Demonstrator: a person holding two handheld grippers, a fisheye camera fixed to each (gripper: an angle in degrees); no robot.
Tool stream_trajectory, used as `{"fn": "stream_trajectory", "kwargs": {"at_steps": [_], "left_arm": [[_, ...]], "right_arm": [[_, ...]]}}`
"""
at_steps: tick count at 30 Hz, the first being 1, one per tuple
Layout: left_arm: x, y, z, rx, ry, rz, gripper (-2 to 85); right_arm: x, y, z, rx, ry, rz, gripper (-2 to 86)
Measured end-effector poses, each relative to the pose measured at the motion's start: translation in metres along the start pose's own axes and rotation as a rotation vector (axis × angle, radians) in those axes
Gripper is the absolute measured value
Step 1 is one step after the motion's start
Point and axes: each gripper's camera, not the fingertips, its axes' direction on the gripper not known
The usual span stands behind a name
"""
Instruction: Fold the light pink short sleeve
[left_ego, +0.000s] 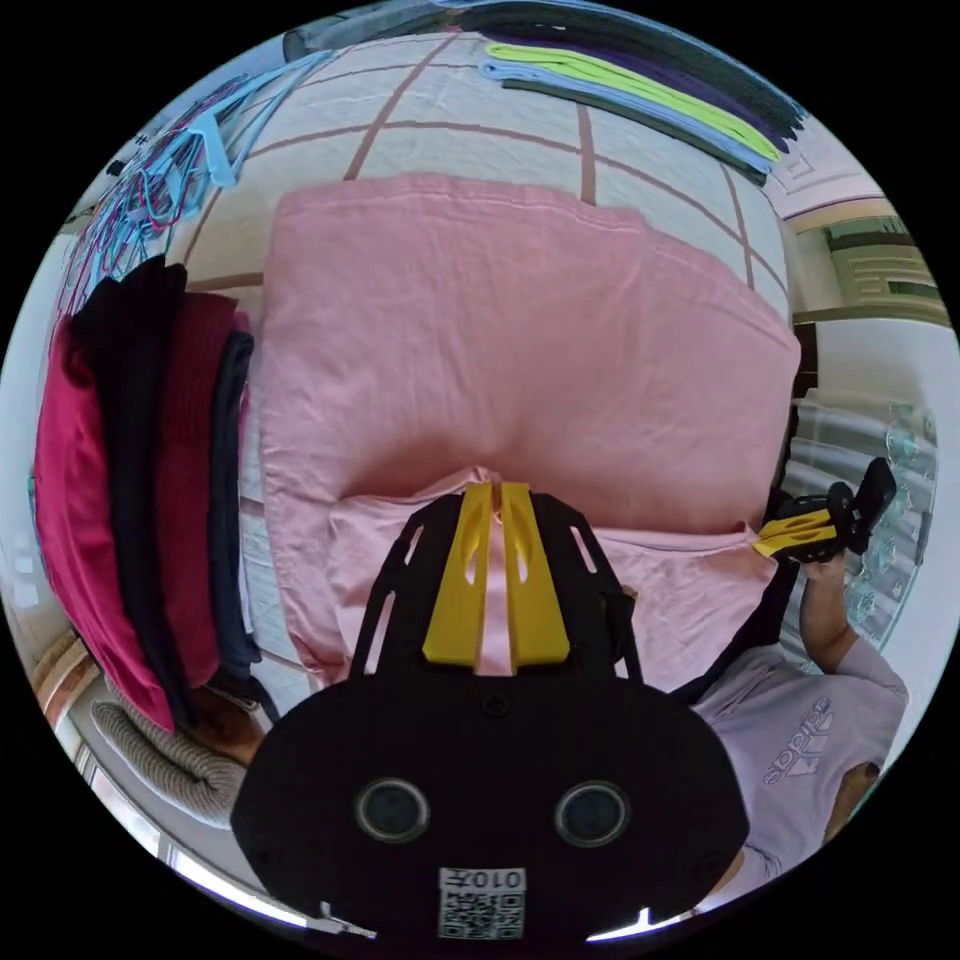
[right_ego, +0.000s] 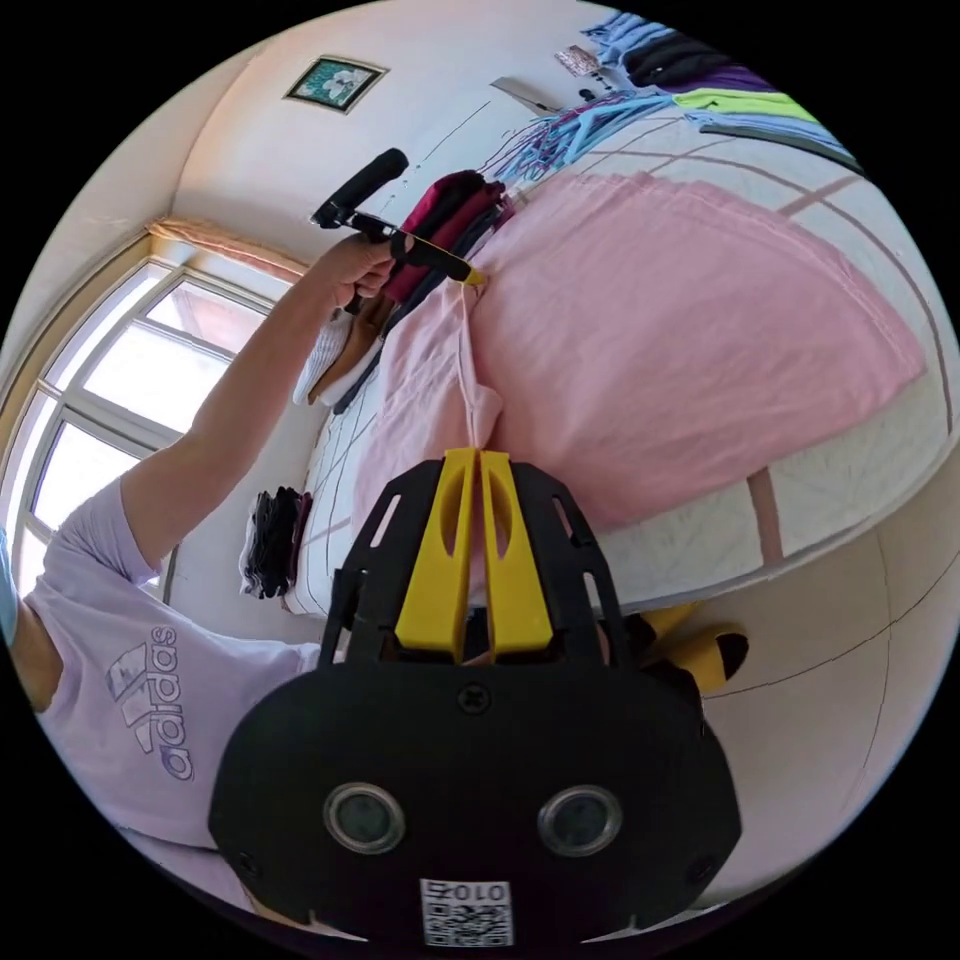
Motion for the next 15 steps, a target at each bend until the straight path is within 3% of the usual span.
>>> {"fn": "stream_trajectory", "kwargs": {"at_steps": [6, 11, 15], "left_arm": [[-0.015, 0.042, -0.020, 0.298, 0.113, 0.043, 7.4], [-0.017, 0.147, -0.062, 0.617, -0.026, 0.000, 10.0], [-0.034, 0.218, -0.047, 0.666, -0.150, -0.139, 10.3]], "right_arm": [[0.024, 0.007, -0.001, 0.026, 0.000, -0.027, 2.9], [-0.005, 0.033, -0.030, 0.141, 0.110, -0.057, 3.9], [-0.082, 0.063, -0.016, 0.123, 0.221, -0.211, 4.2]]}}
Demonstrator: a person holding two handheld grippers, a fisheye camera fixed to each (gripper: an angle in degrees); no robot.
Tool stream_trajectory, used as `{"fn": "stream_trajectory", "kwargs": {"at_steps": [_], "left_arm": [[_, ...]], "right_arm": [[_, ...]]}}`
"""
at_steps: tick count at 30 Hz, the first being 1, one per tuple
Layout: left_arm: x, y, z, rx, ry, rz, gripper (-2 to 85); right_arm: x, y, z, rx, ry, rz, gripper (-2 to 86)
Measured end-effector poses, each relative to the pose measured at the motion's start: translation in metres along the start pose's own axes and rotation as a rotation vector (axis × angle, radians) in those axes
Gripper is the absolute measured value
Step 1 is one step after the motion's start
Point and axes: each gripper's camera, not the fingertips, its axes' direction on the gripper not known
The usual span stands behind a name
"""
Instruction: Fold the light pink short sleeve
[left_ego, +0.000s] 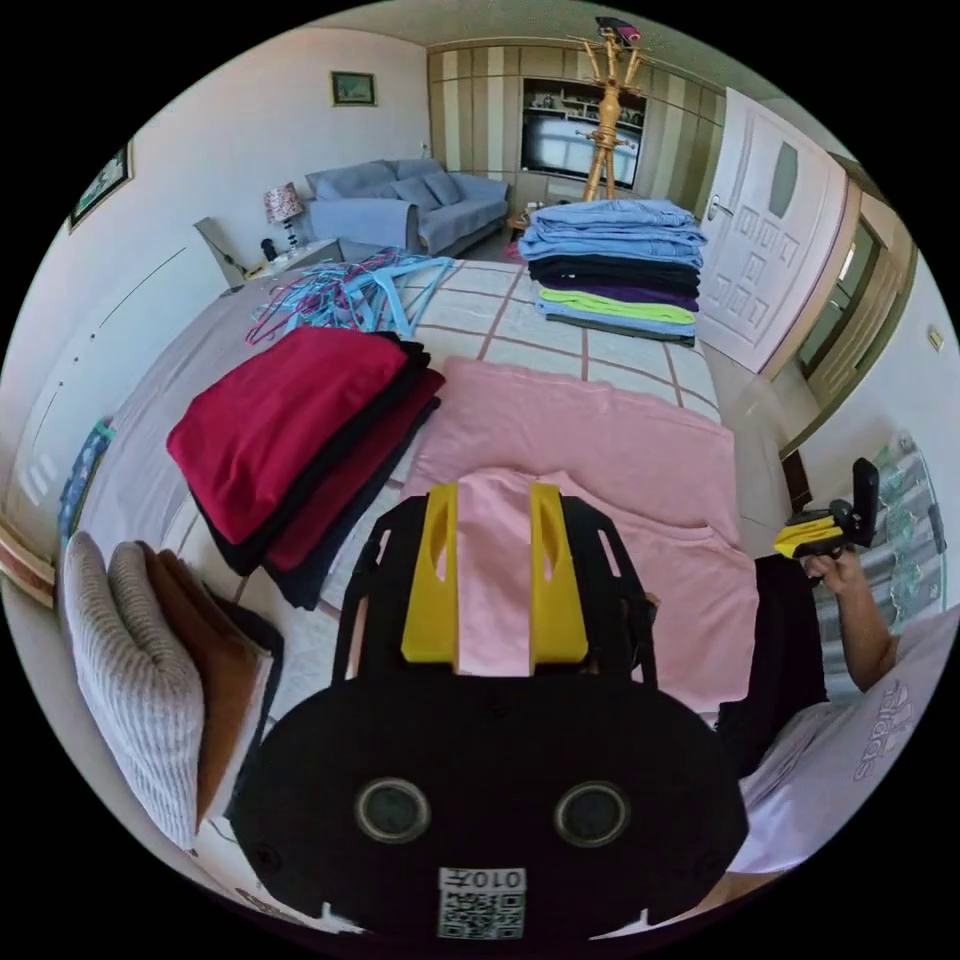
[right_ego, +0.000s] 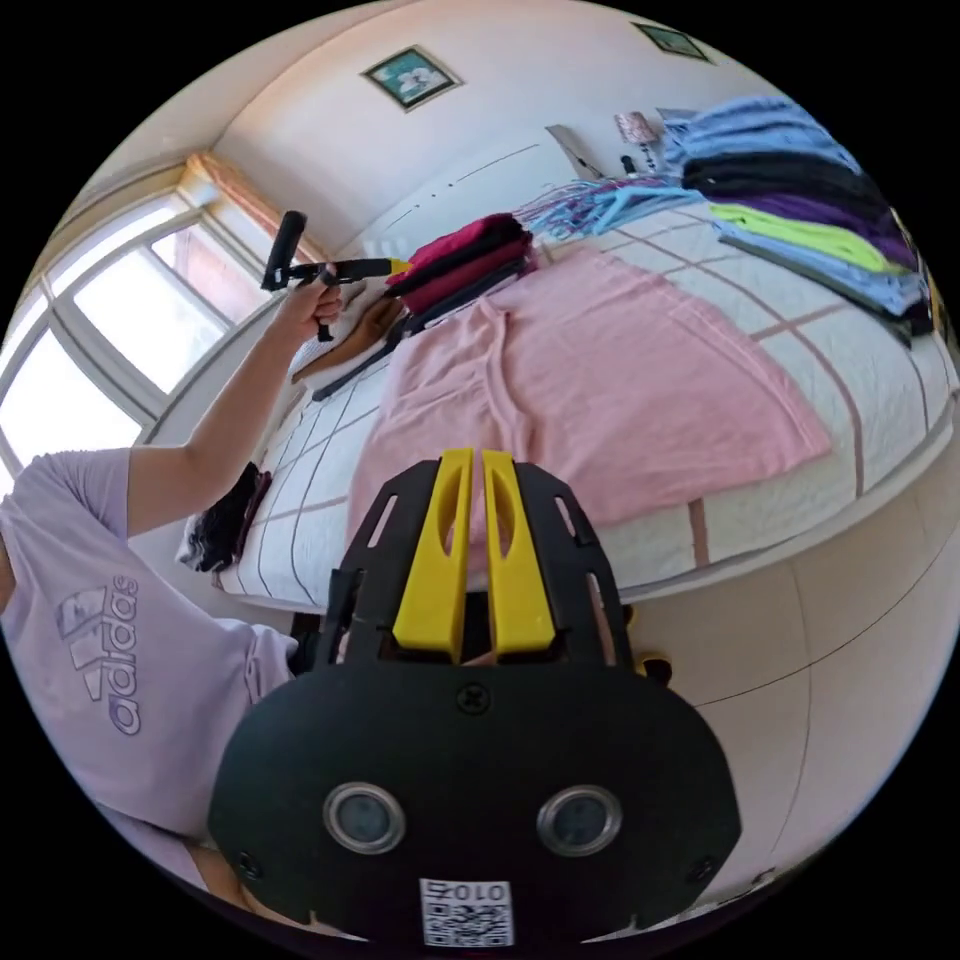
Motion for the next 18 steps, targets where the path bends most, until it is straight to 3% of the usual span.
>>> {"fn": "stream_trajectory", "kwargs": {"at_steps": [7, 12, 18], "left_arm": [[-0.062, 0.077, 0.049, -0.106, -0.013, -0.142, 10.7], [-0.087, 0.080, 0.066, -0.102, 0.037, -0.081, 10.8], [-0.095, 0.078, 0.114, -0.277, 0.126, 0.054, 9.7]], "right_arm": [[-0.051, 0.026, 0.033, 0.006, 0.035, 0.021, 7.1], [-0.059, 0.027, 0.028, 0.005, 0.122, 0.043, 7.5], [-0.068, 0.018, 0.041, -0.024, 0.124, 0.039, 7.4]]}}
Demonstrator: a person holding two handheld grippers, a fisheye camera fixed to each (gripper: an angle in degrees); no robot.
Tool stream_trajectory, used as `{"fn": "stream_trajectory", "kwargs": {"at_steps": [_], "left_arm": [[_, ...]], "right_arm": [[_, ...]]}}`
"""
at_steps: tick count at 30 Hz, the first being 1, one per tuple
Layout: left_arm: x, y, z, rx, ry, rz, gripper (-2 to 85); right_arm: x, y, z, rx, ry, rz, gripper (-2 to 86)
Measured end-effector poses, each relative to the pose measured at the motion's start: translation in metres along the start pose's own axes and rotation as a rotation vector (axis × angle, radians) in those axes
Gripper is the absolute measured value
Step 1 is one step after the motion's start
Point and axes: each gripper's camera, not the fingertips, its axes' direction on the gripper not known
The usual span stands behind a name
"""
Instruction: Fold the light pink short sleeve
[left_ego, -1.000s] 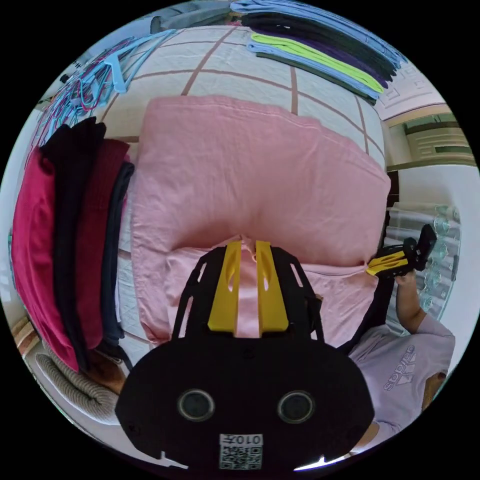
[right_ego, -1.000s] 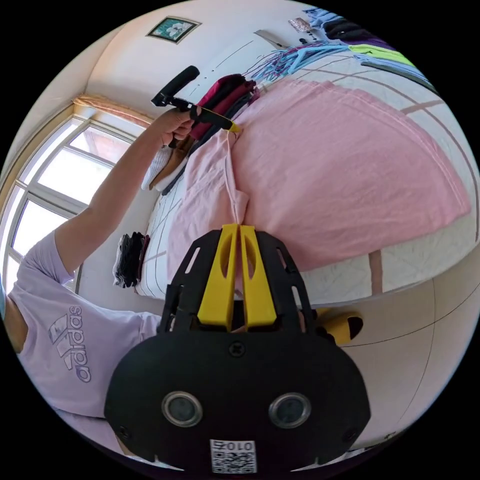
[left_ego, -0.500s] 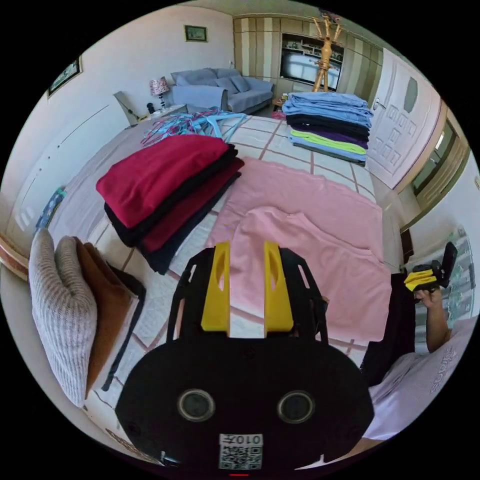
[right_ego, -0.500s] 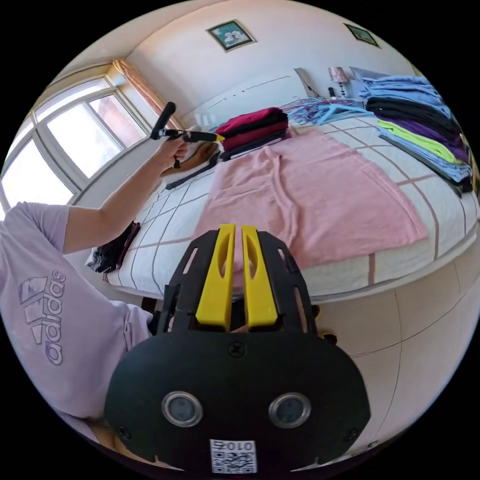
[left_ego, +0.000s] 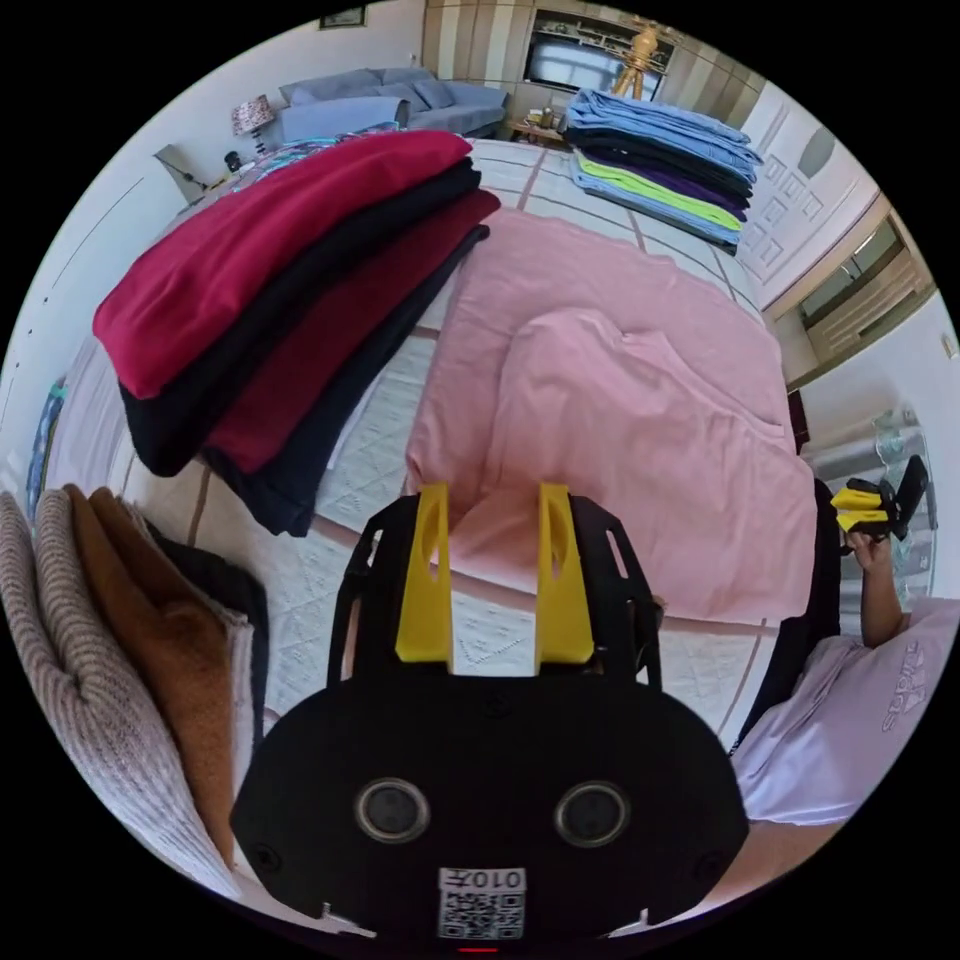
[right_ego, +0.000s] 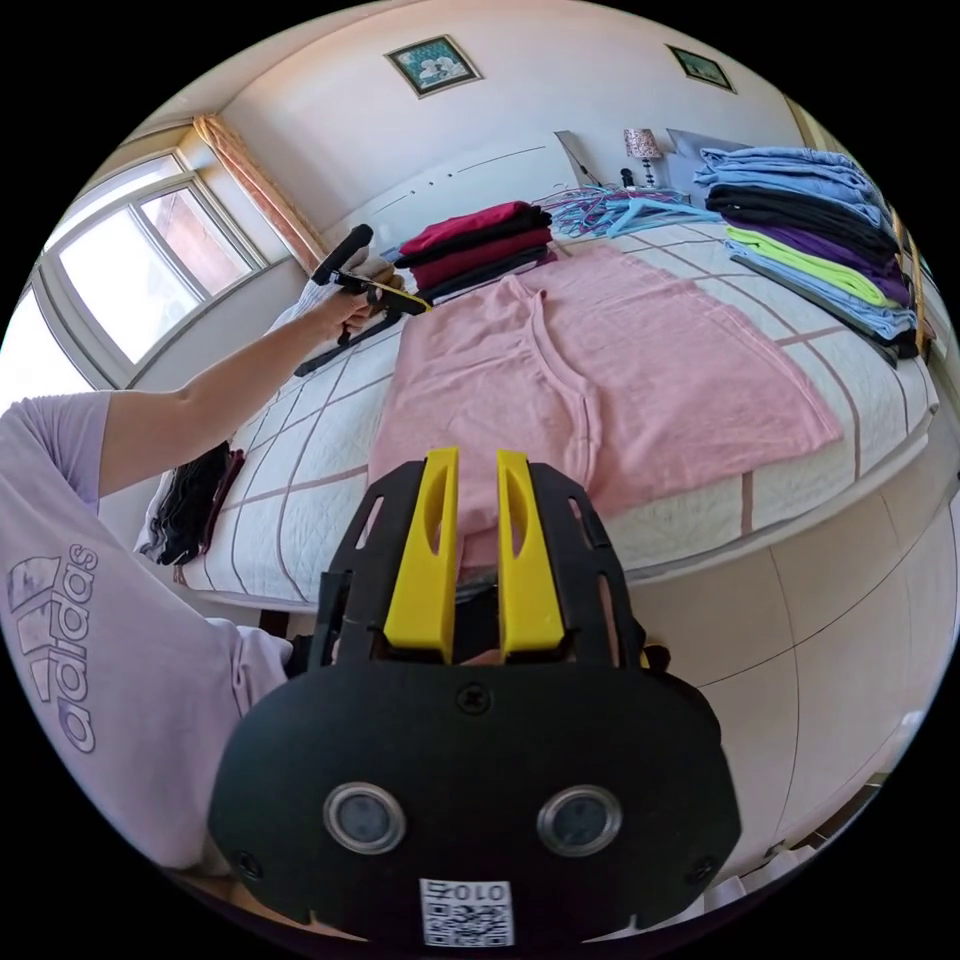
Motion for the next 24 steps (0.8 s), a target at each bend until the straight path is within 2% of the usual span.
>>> {"fn": "stream_trajectory", "kwargs": {"at_steps": [2, 4, 8, 13, 15, 20, 22, 24], "left_arm": [[-0.002, 0.007, 0.004, 0.013, 0.048, 0.054, 7.1], [-0.004, 0.018, -0.002, 0.061, 0.019, 0.080, 3.9], [-0.034, 0.045, -0.024, 0.211, 0.099, -0.003, 1.4], [-0.065, 0.056, 0.010, 0.062, 0.141, -0.149, 1.6], [-0.073, 0.067, 0.008, 0.119, 0.186, -0.196, 2.3], [-0.060, 0.111, -0.059, 0.437, -0.007, -0.248, 4.3], [-0.044, 0.118, -0.077, 0.479, -0.069, -0.201, 4.5], [-0.027, 0.112, -0.078, 0.437, -0.065, -0.094, 4.7]], "right_arm": [[-0.001, -0.003, 0.005, -0.013, -0.001, 0.002, 7.3], [-0.001, -0.006, 0.009, -0.023, -0.004, 0.015, 7.2], [-0.004, -0.010, 0.015, -0.034, 0.009, 0.045, 6.9], [0.000, -0.010, 0.037, -0.124, 0.066, 0.083, 6.9], [-0.001, -0.010, 0.033, -0.104, 0.051, 0.100, 6.7], [-0.019, -0.011, -0.002, -0.024, 0.099, 0.073, 7.4], [-0.031, -0.012, -0.013, 0.008, 0.090, 0.049, 7.4], [-0.046, -0.017, -0.013, 0.018, 0.065, 0.015, 7.4]]}}
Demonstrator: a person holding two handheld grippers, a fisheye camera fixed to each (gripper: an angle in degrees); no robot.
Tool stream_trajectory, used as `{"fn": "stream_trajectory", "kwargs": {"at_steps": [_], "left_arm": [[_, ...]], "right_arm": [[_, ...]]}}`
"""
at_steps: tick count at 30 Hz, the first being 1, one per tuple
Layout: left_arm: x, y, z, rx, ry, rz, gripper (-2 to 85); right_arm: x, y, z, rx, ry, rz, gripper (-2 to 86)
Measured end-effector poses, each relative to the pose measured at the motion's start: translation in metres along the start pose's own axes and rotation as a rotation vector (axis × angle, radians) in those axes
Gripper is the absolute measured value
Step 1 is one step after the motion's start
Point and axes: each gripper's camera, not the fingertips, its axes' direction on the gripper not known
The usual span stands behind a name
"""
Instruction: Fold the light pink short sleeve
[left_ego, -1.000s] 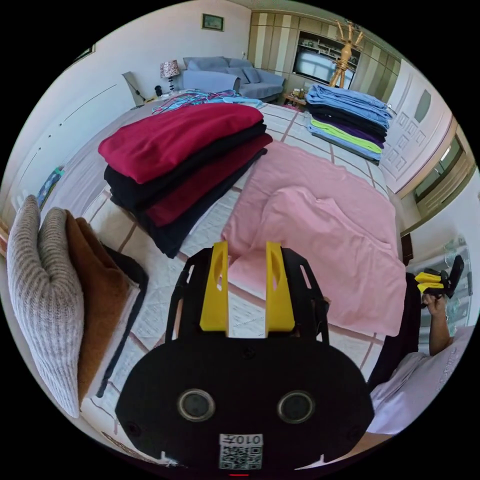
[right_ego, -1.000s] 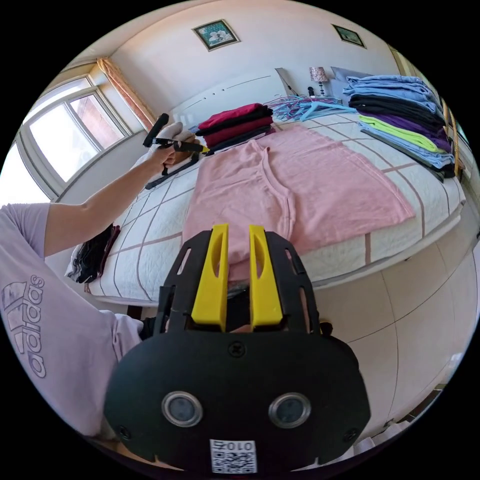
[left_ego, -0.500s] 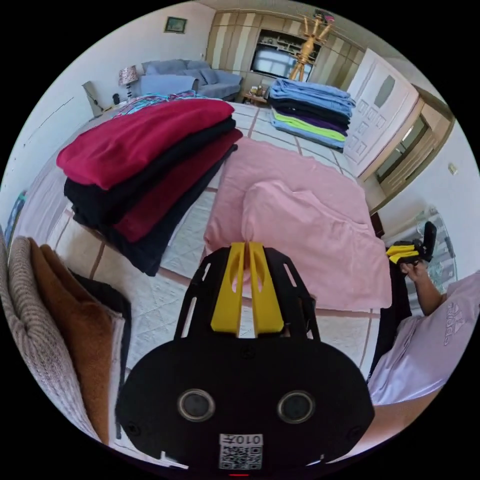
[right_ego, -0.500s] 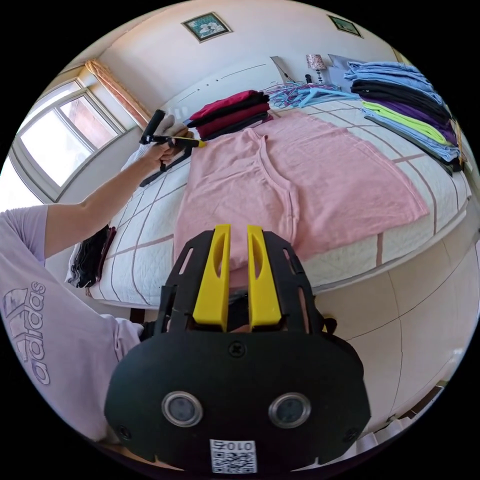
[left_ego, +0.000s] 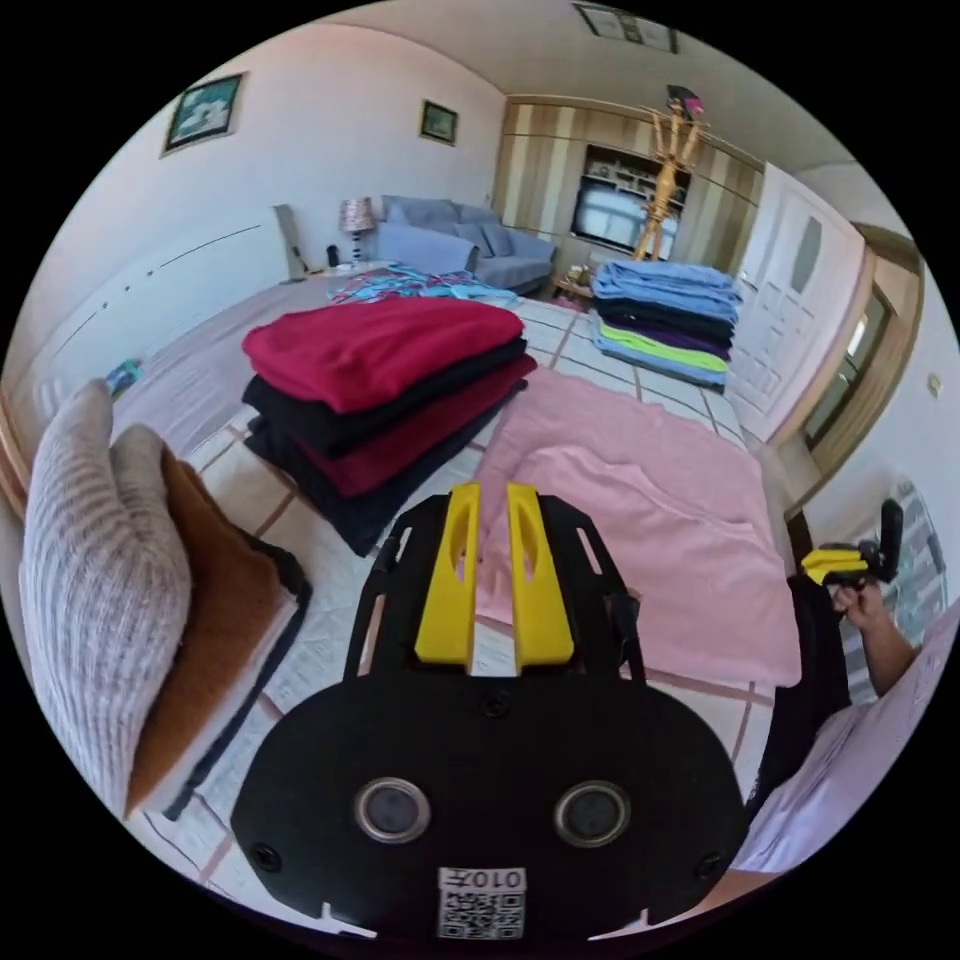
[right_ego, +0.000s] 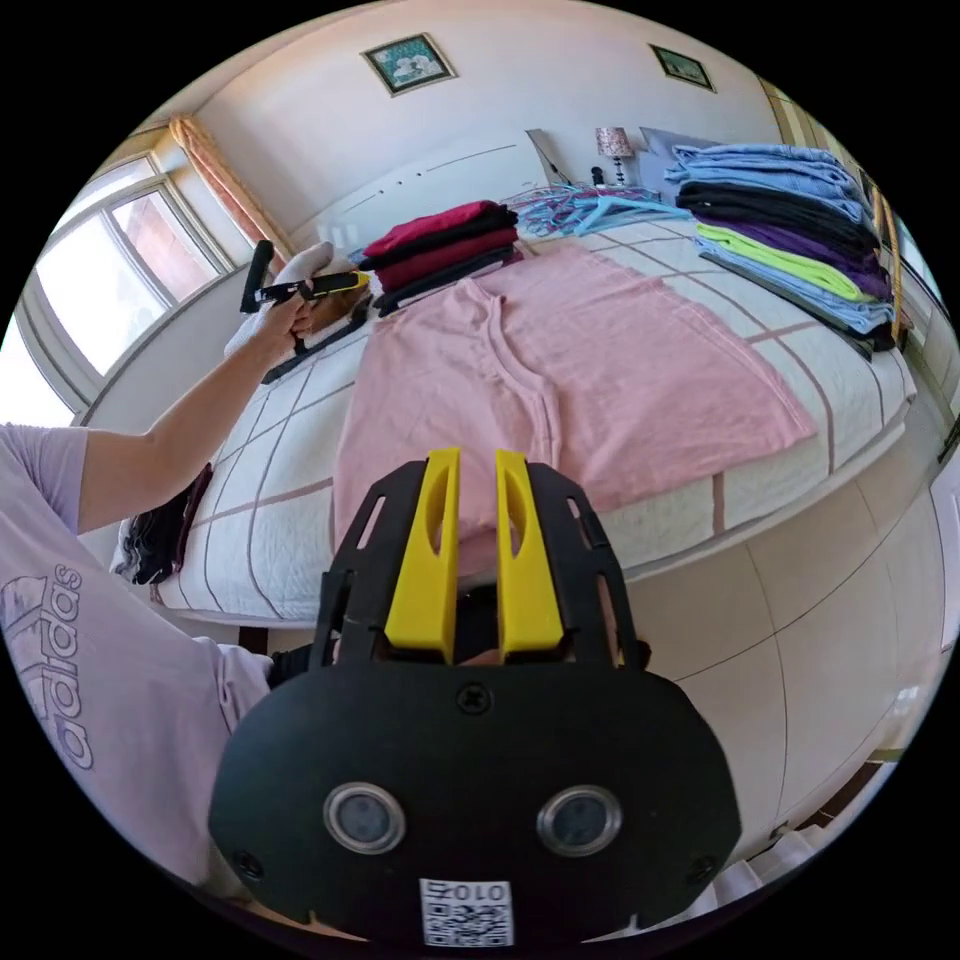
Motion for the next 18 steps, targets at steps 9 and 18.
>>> {"fn": "stream_trajectory", "kwargs": {"at_steps": [9, 18], "left_arm": [[0.030, -0.002, 0.061, -0.270, 0.008, 0.082, 5.4], [0.007, 0.017, 0.054, -0.286, 0.074, -0.117, 5.6]], "right_arm": [[-0.032, -0.013, 0.014, -0.044, 0.070, -0.035, 8.0], [-0.011, -0.021, 0.013, -0.164, -0.129, 0.079, 7.9]]}}
